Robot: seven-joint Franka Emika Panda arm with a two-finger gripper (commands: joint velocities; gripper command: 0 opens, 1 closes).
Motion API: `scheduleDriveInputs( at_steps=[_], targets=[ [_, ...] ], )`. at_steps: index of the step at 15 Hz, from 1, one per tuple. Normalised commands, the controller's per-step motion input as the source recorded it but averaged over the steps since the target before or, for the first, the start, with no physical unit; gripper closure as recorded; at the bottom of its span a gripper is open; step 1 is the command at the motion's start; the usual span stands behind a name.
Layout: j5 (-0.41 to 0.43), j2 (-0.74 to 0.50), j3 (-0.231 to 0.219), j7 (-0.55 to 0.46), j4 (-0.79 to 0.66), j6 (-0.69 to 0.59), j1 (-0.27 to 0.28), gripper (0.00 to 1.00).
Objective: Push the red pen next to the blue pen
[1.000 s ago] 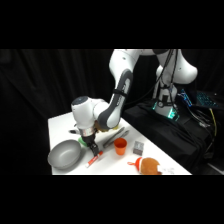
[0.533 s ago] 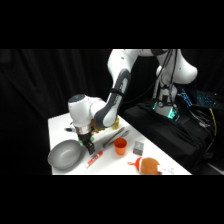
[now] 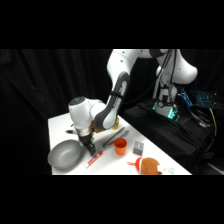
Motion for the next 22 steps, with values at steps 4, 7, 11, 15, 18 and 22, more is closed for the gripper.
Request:
scheduleDriveInputs(
  at_steps=[4,7,11,15,18,22],
  targets=[
    [-0.009,0.01,0.002,0.02,0.02,-0.01,0.012,0.0],
    [-0.018,0.04,-0.003,0.09,0.04,-0.02,0.074,0.0],
    [-0.037,0.04,-0.019,0.16,0.05,-0.03,0.137,0.0],
    [-0.085,0.03,-0.046,0.2,0.05,-0.04,0.194,0.0],
    [-0.137,0.01,-0.081,0.24,0.03,-0.07,0.239,0.0],
    [-0.157,-0.01,-0.085,0.27,0.05,-0.11,0.274,0.0]
  ],
)
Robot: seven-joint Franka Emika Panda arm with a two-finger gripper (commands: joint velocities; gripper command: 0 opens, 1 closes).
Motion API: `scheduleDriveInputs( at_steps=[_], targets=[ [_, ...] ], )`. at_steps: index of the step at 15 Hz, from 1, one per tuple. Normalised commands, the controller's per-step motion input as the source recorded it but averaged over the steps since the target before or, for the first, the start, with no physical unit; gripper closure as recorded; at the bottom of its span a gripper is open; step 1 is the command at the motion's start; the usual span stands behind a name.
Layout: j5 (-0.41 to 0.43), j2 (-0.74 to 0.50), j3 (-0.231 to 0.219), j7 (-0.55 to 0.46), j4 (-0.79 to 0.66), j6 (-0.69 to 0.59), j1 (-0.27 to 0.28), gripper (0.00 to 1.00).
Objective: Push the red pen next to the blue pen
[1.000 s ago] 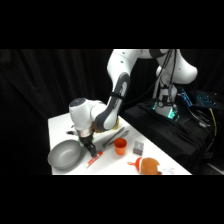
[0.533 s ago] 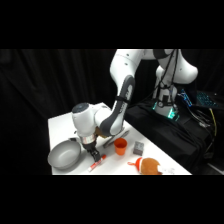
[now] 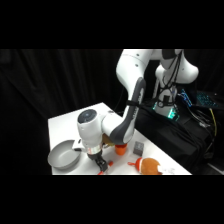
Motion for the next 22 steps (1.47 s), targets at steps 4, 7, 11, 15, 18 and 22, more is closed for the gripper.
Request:
scheduleDriveInputs(
  at_steps=[4,7,11,15,18,22],
  targets=[
    [-0.149,0.0,-0.066,0.26,0.08,-0.14,0.252,0.0],
    [-0.16,-0.01,-0.063,0.23,0.08,-0.14,0.195,0.0],
    [-0.156,-0.1,-0.081,0.17,0.06,-0.19,0.094,0.0],
    [-0.13,-0.34,-0.09,0.15,-0.03,-0.32,-0.015,0.0],
    [-0.034,-0.49,0.033,0.08,-0.11,-0.43,-0.116,0.0],
    [-0.011,-0.51,0.073,0.15,-0.14,-0.51,-0.075,0.0]
  ],
)
